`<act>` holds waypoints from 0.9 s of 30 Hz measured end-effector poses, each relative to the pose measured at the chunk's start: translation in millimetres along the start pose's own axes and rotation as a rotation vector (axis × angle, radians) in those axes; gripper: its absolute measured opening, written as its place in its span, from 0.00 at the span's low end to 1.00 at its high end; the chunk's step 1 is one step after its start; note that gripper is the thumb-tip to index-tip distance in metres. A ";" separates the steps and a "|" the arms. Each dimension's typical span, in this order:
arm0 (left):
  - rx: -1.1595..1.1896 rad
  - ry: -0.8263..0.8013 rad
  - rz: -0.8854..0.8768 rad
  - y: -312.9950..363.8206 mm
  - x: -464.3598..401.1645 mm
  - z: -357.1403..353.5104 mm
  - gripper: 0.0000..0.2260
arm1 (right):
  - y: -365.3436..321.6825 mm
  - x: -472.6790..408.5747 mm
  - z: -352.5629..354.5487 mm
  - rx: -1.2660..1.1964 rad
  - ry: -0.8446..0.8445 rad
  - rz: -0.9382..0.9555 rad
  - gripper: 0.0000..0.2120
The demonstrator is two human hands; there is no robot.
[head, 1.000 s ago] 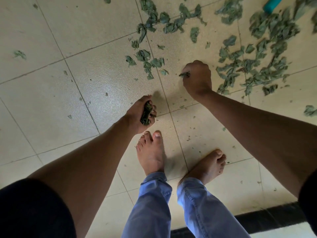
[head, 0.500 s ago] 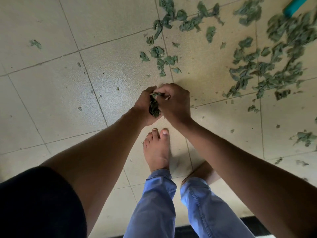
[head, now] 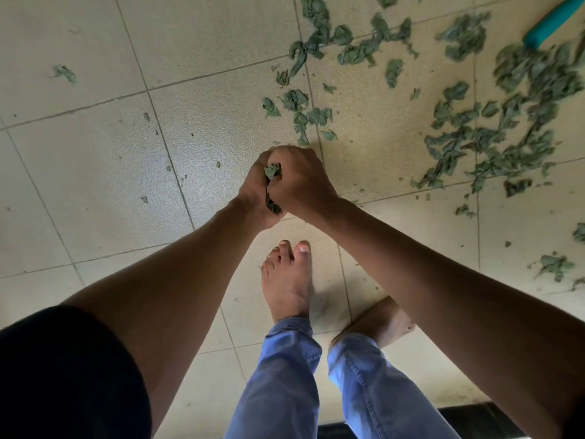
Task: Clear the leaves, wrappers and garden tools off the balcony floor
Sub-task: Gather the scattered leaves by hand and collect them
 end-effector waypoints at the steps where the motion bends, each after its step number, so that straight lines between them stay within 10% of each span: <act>1: -0.025 -0.010 0.001 -0.7 -1.2 -1.4 0.20 | 0.8 -3.2 3.1 -0.052 -0.017 -0.029 0.12; 19: -0.156 0.098 -0.176 -11.1 -15.0 -14.5 0.17 | 4.9 -29.5 10.8 -0.167 0.003 -0.127 0.12; 24: 0.266 0.213 -0.022 -27.8 -63.9 8.3 0.18 | 8.4 -37.1 6.7 -0.166 -0.080 -0.100 0.10; 27: 0.622 0.007 0.159 -41.8 -70.7 0.3 0.19 | 18.3 -46.1 15.6 -0.060 0.048 -0.022 0.15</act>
Point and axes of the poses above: each hand's wrist, its own x-axis away from the middle knuckle, its own z-axis out of the back of the hand, y = z × x, the point moved 6 cm from there along -x, towards the middle knuckle, and after that the axes turned 4 degrees about -x, right-handed, at the moved point
